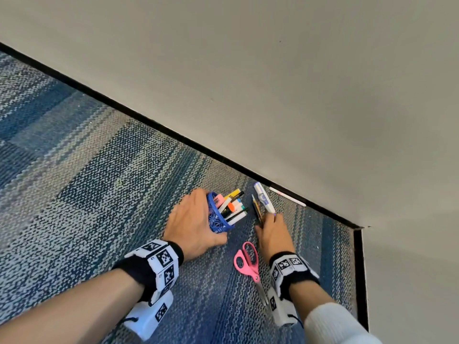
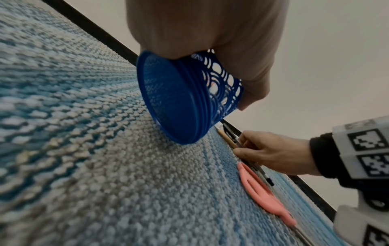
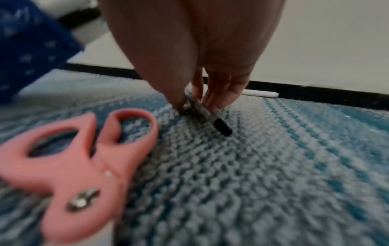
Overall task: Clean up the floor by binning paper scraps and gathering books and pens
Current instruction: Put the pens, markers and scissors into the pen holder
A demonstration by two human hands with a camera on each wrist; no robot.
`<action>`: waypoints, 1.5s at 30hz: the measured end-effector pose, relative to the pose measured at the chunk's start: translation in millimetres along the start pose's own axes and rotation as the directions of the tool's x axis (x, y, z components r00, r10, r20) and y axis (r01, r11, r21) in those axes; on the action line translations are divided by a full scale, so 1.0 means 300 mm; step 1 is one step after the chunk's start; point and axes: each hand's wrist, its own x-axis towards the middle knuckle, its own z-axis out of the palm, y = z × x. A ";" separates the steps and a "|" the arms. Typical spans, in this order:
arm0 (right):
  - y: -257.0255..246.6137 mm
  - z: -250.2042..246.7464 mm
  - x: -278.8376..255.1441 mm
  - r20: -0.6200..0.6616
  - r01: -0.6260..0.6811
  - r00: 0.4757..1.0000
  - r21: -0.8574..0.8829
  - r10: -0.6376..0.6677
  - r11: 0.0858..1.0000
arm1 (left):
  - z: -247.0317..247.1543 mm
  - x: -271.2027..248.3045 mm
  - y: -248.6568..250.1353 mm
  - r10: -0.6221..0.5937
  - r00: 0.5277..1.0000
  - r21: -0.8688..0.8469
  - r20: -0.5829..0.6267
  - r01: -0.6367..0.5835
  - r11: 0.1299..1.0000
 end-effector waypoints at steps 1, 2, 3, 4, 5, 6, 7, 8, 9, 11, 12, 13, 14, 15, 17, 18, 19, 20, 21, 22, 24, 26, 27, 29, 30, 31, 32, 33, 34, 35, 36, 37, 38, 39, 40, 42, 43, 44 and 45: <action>-0.009 0.006 0.003 0.010 -0.009 1.000 -0.036 0.009 0.999 | -0.005 0.002 0.001 -0.002 1.000 -0.011 -0.008 0.002 1.000; -0.007 0.001 0.008 0.034 -0.050 0.998 -0.009 0.050 0.999 | -0.009 0.003 0.005 -0.004 1.000 -0.022 -0.011 0.003 1.000; -0.011 -0.022 0.010 0.050 -0.091 0.995 0.085 0.087 0.992 | -0.011 0.004 0.006 -0.003 1.000 -0.029 -0.013 0.003 1.000; -0.011 -0.049 0.012 0.056 -0.110 0.993 0.203 0.101 0.973 | -0.013 0.005 0.006 -0.003 1.000 -0.027 -0.011 0.002 1.000; -0.007 -0.086 0.007 0.036 -0.092 0.996 0.341 0.085 0.936 | -0.011 0.007 0.006 0.001 1.000 -0.019 -0.006 -0.001 1.000; -0.006 -0.130 0.001 0.008 -0.028 1.000 0.436 0.026 0.900 | -0.008 0.009 0.003 -0.002 1.000 -0.015 0.001 0.002 1.000; -0.008 -0.182 -0.007 -0.032 0.077 0.997 0.472 -0.070 0.878 | -0.006 0.011 0.001 -0.006 1.000 -0.014 0.006 0.006 1.000; -0.015 -0.237 -0.017 -0.072 0.198 0.980 0.455 -0.186 0.868 | -0.003 0.013 -0.002 -0.013 1.000 -0.018 0.013 0.013 1.000; -0.022 -0.290 -0.026 -0.092 0.305 0.951 0.422 -0.294 0.854 | -0.002 0.013 -0.002 -0.015 1.000 -0.020 0.014 0.015 1.000; -0.041 -0.381 -0.042 -0.036 0.423 0.897 0.366 -0.441 0.829 | -0.004 0.011 0.004 -0.010 1.000 -0.017 0.018 0.010 1.000; -0.048 -0.407 -0.047 0.021 0.461 0.870 0.317 -0.492 0.829 | -0.005 0.010 0.008 -0.007 1.000 -0.012 0.018 0.007 1.000; -0.061 -0.423 -0.053 0.081 0.507 0.842 0.220 -0.533 0.834 | -0.007 0.009 0.011 -0.004 1.000 -0.005 0.015 0.004 1.000; -0.075 -0.427 -0.058 0.125 0.560 0.816 0.076 -0.565 0.825 | -0.008 0.007 0.016 -0.005 1.000 -0.001 0.010 0.005 1.000; -0.099 -0.419 -0.062 0.144 0.606 0.792 -0.067 -0.593 0.793 | -0.010 0.006 0.017 -0.007 1.000 0.001 0.004 0.007 1.000; -0.161 -0.380 -0.073 0.132 0.640 0.765 -0.255 -0.630 0.725 | -0.011 0.001 0.020 0.001 1.000 0.021 0.003 -0.002 1.000; -0.197 -0.362 -0.077 0.106 0.654 0.749 -0.275 -0.654 0.705 | -0.009 -0.004 0.021 0.017 1.000 0.041 0.012 -0.017 0.999; -0.224 -0.352 -0.076 0.083 0.673 0.728 -0.270 -0.680 0.688 | -0.008 -0.006 0.023 0.036 0.999 0.060 0.024 -0.037 0.998; -0.245 -0.352 -0.072 0.056 0.691 0.712 -0.237 -0.700 0.683 | -0.007 -0.008 0.022 0.049 0.998 0.069 0.037 -0.052 0.996; -0.245 -0.355 -0.060 0.017 0.699 0.706 -0.177 -0.708 0.693 | -0.009 -0.006 0.022 0.053 0.998 0.066 0.044 -0.056 0.996; -0.236 -0.362 -0.045 -0.048 0.683 0.722 -0.104 -0.690 0.723 | -0.012 -0.002 0.023 0.045 0.998 0.055 0.044 -0.047 0.997; -0.176 -0.366 -0.003 -0.226 0.565 0.811 0.068 -0.539 0.822 | -0.022 0.013 0.024 0.007 0.999 0.032 0.040 -0.009 0.999; -0.067 -0.341 0.057 -0.352 0.359 0.894 0.197 -0.276 0.912 | -0.028 0.025 0.028 -0.016 0.999 0.044 0.045 0.014 0.999; -0.006 -0.317 0.090 -0.332 0.239 0.928 0.184 -0.169 0.953 | -0.029 0.026 0.031 -0.019 0.999 0.059 0.050 0.016 0.998; 0.095 -0.248 0.153 -0.124 0.090 0.988 -0.010 -0.091 0.996 | -0.026 0.025 0.031 -0.027 0.998 0.075 0.057 0.023 0.997; 0.128 -0.213 0.171 -0.003 0.080 0.997 -0.120 -0.081 0.990 | -0.023 0.024 0.030 -0.033 0.998 0.074 0.053 0.029 0.997; 0.146 -0.177 0.196 0.065 0.082 0.995 -0.193 -0.070 0.978 | -0.022 0.030 0.025 -0.039 0.998 0.073 0.044 0.036 0.997; 0.155 -0.151 0.207 0.072 0.075 0.996 -0.223 -0.060 0.972 | -0.022 0.031 0.023 -0.044 0.998 0.070 0.040 0.041 0.997; 0.157 -0.130 0.218 0.048 0.062 0.997 -0.233 -0.053 0.970 | -0.023 0.034 0.021 -0.049 0.998 0.064 0.038 0.046 0.997; 0.153 -0.109 0.230 0.009 0.048 0.999 -0.241 -0.047 0.969 | -0.020 0.036 0.016 -0.054 0.998 0.055 0.039 0.052 0.997; 0.143 -0.097 0.239 -0.031 0.024 0.999 -0.249 -0.033 0.968 | -0.019 0.037 0.013 -0.055 0.998 0.042 0.036 0.054 0.998; 0.136 -0.085 0.250 -0.057 -0.001 0.998 -0.249 -0.014 0.968 | -0.017 0.038 0.010 -0.058 0.998 0.027 0.034 0.057 0.998; 0.132 -0.079 0.257 -0.073 -0.027 0.997 -0.247 0.009 0.969 | -0.016 0.036 0.007 -0.059 0.998 0.012 0.033 0.058 0.998; 0.131 -0.075 0.264 -0.079 -0.050 0.996 -0.239 0.032 0.970 | -0.014 0.036 0.004 -0.059 0.998 0.001 0.033 0.059 0.998; 0.137 -0.071 0.269 -0.084 -0.066 0.995 -0.230 0.048 0.971 | -0.012 0.037 0.001 -0.059 0.998 -0.008 0.032 0.059 0.998; 0.147 -0.066 0.270 -0.088 -0.063 0.995 -0.225 0.044 0.972 | -0.012 0.036 0.001 -0.058 0.998 -0.011 0.031 0.059 0.998; 0.172 -0.058 0.256 -0.130 -0.029 0.992 -0.173 0.006 0.985 | -0.012 0.035 0.003 -0.059 0.998 -0.006 0.027 0.060 0.998; 0.184 -0.055 0.247 -0.169 -0.019 0.986 -0.088 0.003 0.996 | -0.013 0.035 0.003 -0.060 0.998 0.000 0.025 0.060 0.998; 0.186 -0.059 0.233 -0.202 -0.021 0.979 0.020 0.025 1.000 | -0.012 0.036 0.001 -0.060 0.998 0.005 0.027 0.060 0.998; 0.187 -0.063 0.217 -0.215 -0.035 0.975 0.110 0.058 0.993 | -0.012 0.036 0.000 -0.058 0.998 0.012 0.030 0.058 0.998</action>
